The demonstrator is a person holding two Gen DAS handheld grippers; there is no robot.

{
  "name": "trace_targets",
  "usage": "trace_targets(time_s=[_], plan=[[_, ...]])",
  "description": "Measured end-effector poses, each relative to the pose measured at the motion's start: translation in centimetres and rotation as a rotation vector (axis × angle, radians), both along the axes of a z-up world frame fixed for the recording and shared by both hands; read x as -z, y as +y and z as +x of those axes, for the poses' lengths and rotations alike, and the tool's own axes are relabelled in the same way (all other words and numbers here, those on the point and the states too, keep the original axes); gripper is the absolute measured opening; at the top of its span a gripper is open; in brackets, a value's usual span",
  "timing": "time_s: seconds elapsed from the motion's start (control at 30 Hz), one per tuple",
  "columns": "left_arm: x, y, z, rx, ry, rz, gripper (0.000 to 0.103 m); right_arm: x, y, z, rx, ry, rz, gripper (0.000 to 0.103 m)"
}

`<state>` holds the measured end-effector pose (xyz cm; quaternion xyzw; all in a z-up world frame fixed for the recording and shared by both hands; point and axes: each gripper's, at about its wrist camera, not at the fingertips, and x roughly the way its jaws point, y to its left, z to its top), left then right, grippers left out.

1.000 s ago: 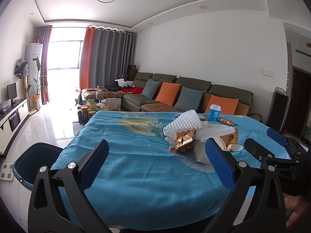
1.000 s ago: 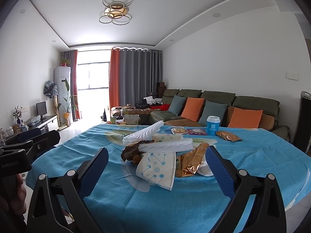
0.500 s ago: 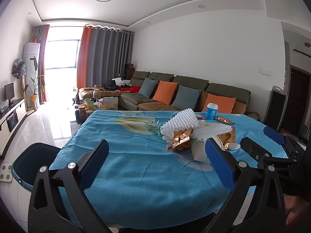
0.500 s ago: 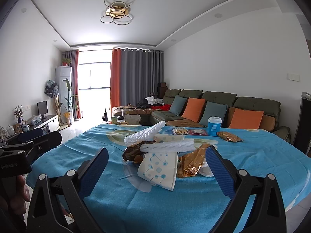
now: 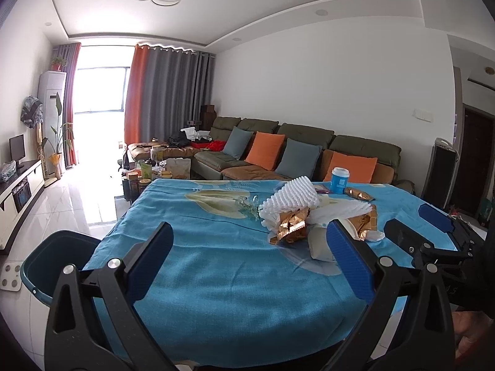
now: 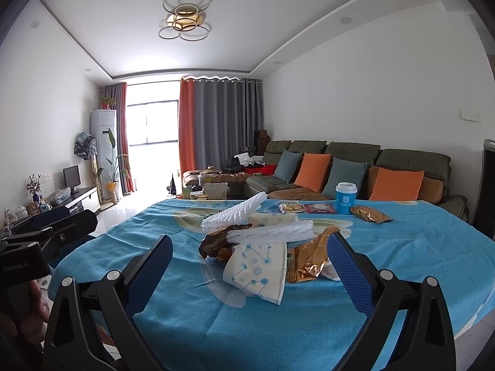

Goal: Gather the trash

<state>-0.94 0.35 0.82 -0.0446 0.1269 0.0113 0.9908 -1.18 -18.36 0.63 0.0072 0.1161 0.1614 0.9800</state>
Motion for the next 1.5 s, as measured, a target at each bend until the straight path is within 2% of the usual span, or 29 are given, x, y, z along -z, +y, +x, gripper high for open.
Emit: trace_targets(time_s=[0.43, 0.77, 1.0, 1.23, 1.37, 1.5], plan=[[0.0, 0.6, -0.5, -0.011, -0.036, -0.031, 0.097, -0.1, -0.6, -0.3, 0.032, -0.008, 0.009, 0.096], [-0.3, 0.2, -0.1, 0.008, -0.065, 0.003, 0.097, -0.1, -0.8, 0.4, 0.016, 0.020, 0.017, 0.096], [-0.6, -0.8, 1.8, 0.027, -0.045, 0.046, 0.097, 0.3, -1.7, 2.6, 0.002, 0.106, 0.095, 0.096], [-0.6, -1.2, 4.8, 0.043, -0.007, 0.052, 0.097, 0.5, -2.3, 5.3, 0.018, 0.159, 0.135, 0.096], [-0.9, -1.3, 6.7, 0.052, -0.001, 0.056, 0.097, 0.5, -2.5, 7.1, 0.023, 0.177, 0.143, 0.092], [-1.4, -1.3, 8.5, 0.054, -0.007, 0.077, 0.097, 1.0, -3.2, 9.1, -0.020, 0.249, 0.263, 0.086]])
